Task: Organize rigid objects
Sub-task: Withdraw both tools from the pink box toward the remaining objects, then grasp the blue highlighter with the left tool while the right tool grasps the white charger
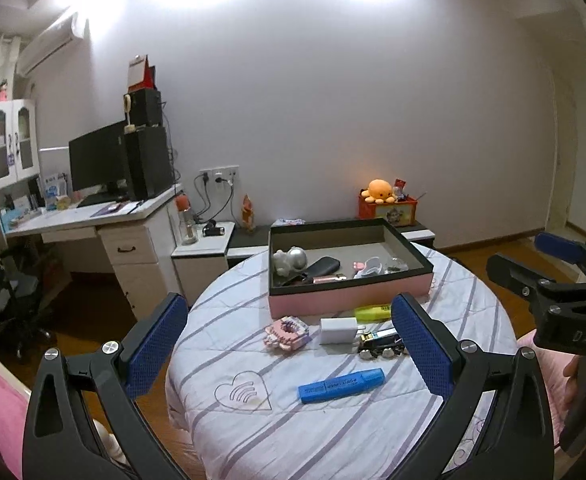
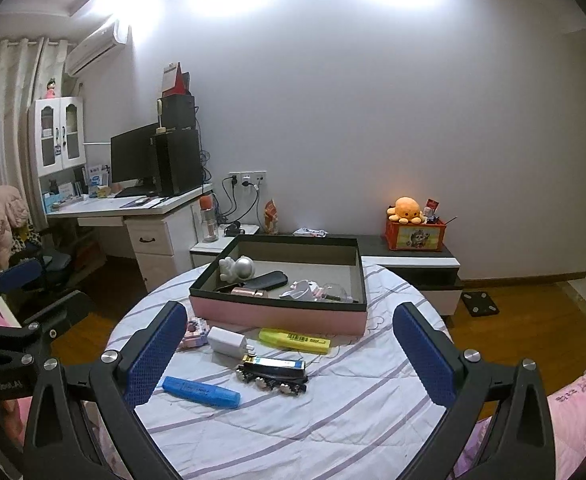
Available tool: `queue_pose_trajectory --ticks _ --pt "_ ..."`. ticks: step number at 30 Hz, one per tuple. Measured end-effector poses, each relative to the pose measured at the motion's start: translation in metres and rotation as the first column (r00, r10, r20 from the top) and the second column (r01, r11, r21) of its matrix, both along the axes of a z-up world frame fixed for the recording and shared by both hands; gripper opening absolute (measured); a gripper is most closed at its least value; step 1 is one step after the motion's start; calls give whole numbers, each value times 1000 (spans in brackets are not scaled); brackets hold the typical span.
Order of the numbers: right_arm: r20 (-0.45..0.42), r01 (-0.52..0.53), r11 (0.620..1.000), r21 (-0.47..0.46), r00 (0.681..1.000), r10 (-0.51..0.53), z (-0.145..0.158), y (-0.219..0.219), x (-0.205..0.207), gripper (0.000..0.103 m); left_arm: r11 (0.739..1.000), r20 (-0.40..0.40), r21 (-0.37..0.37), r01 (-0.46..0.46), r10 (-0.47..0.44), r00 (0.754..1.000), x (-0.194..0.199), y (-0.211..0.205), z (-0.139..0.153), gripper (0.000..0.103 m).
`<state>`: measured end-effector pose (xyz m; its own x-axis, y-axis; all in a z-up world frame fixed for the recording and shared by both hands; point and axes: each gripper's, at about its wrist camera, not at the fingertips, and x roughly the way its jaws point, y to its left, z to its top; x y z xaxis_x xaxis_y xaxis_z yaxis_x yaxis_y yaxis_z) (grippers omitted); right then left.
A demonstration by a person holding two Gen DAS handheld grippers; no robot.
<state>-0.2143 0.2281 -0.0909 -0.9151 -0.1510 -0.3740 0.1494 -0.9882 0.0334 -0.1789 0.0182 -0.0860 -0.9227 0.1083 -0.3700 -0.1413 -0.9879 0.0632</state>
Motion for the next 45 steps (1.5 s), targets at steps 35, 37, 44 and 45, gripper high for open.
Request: queue_pose_trajectory --ticks 35,37,44,45 --pt "295 45 998 -43 955 -30 -102 34 -59 103 987 425 -72 140 -97 900 -76 37 -148 103" --pt "305 48 998 -49 952 -31 -105 36 -62 103 991 445 -37 128 -98 890 -84 30 -153 103" --pt "332 48 996 -72 943 -21 -115 42 -76 103 991 459 27 128 -126 879 -108 23 -156 101" --pt "335 46 996 -72 942 -19 -115 42 -77 103 988 459 25 155 -149 876 -109 27 -156 100"
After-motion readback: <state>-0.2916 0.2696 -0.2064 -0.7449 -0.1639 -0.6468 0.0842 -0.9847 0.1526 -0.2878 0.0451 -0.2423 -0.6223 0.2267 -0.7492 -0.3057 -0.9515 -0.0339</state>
